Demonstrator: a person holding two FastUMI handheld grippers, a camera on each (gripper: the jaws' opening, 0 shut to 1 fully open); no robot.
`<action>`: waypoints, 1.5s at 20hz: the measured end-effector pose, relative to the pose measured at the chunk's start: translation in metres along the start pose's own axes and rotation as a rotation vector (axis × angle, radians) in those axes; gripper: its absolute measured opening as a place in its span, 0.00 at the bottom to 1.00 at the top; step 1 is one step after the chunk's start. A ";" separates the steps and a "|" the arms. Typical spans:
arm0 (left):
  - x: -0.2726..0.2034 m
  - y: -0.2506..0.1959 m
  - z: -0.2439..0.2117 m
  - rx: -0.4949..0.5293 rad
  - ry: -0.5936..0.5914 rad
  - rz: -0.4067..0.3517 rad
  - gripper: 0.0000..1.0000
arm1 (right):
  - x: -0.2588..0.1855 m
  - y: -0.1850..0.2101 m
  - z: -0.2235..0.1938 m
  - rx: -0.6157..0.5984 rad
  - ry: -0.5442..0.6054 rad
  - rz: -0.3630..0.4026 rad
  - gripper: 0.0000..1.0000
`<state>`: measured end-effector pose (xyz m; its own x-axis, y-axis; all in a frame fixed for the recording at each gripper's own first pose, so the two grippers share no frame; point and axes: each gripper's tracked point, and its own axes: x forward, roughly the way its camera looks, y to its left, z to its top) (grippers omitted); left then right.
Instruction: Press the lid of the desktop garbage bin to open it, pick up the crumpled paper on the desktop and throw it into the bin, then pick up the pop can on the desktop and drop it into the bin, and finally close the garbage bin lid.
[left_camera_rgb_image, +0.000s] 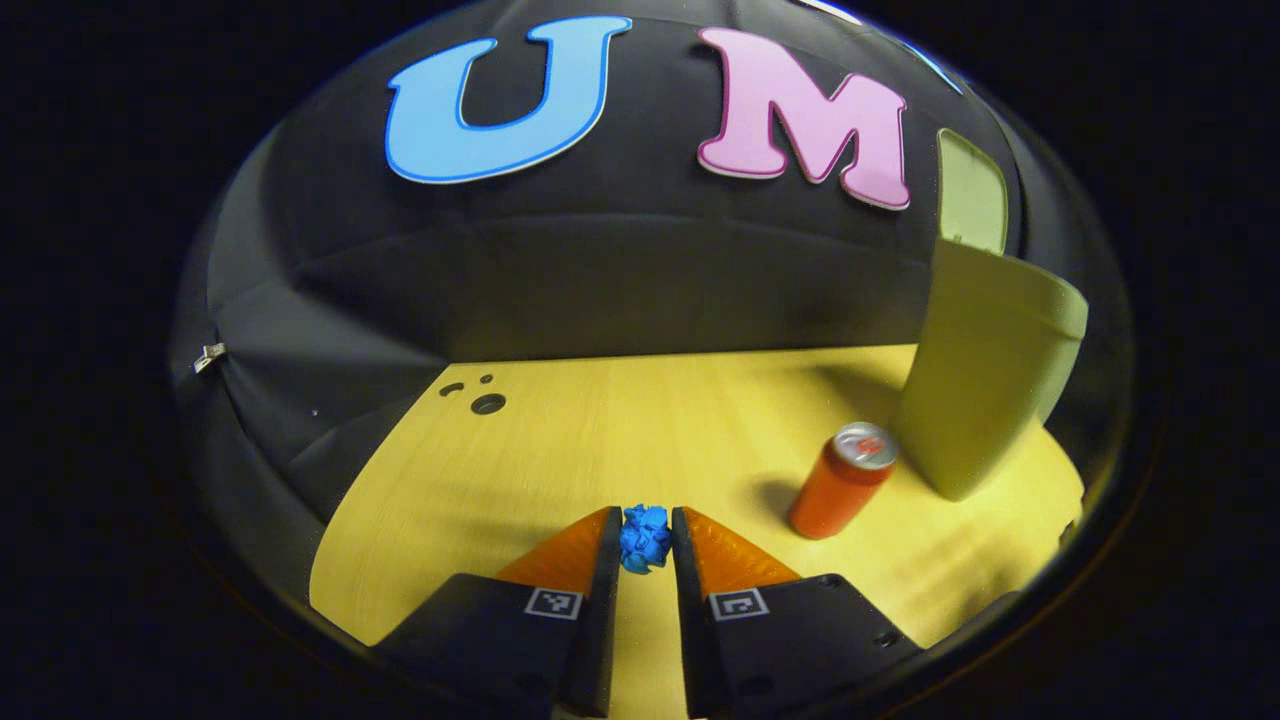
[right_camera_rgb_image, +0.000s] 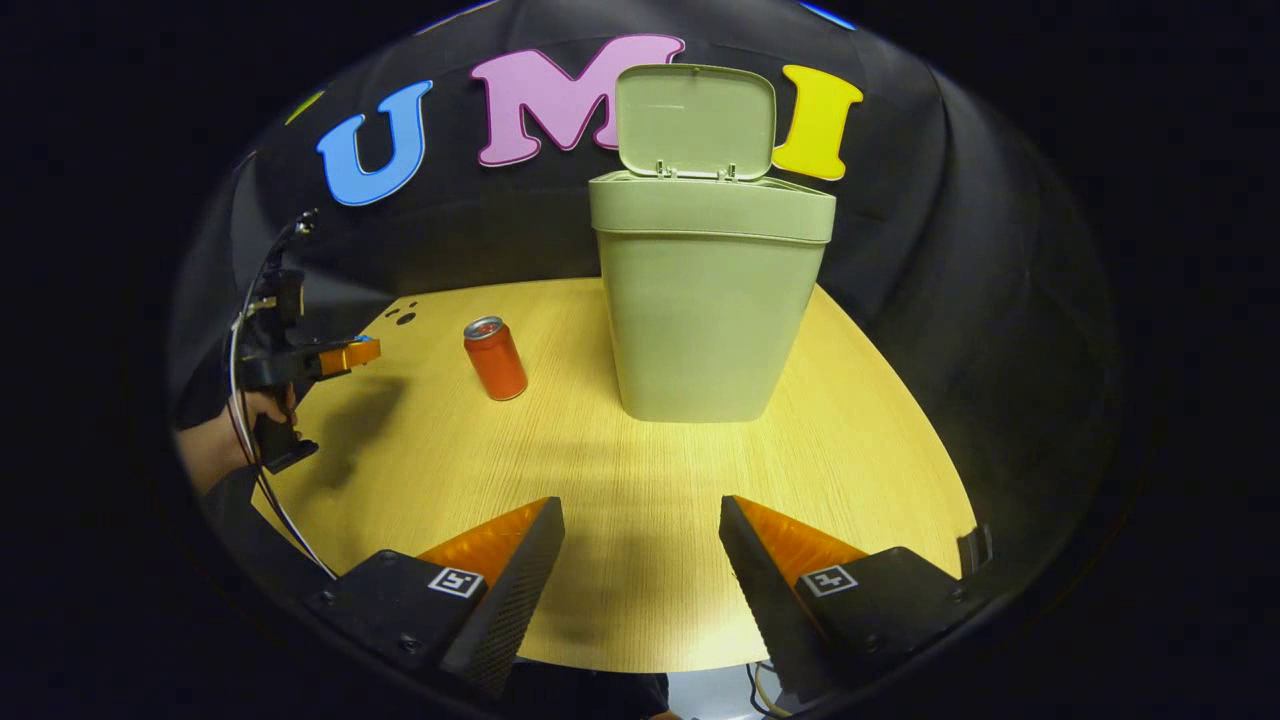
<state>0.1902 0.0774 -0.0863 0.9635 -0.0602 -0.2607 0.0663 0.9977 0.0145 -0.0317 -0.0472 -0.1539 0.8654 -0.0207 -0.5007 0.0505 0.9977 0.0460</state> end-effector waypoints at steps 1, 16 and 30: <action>-0.008 -0.010 0.014 -0.004 -0.012 -0.009 0.28 | 0.001 -0.001 0.001 0.009 -0.003 0.002 0.99; -0.052 -0.211 0.175 0.024 -0.222 -0.338 0.31 | 0.018 -0.025 -0.007 0.062 -0.015 0.064 0.99; -0.030 -0.354 0.203 0.086 -0.249 -0.548 0.36 | 0.043 -0.056 0.007 0.059 -0.007 0.092 1.00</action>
<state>0.1900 -0.2798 0.1121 0.8145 -0.5799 -0.0183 0.5802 0.8142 0.0225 0.0065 -0.1042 -0.1723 0.8710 0.0706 -0.4863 -0.0007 0.9898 0.1424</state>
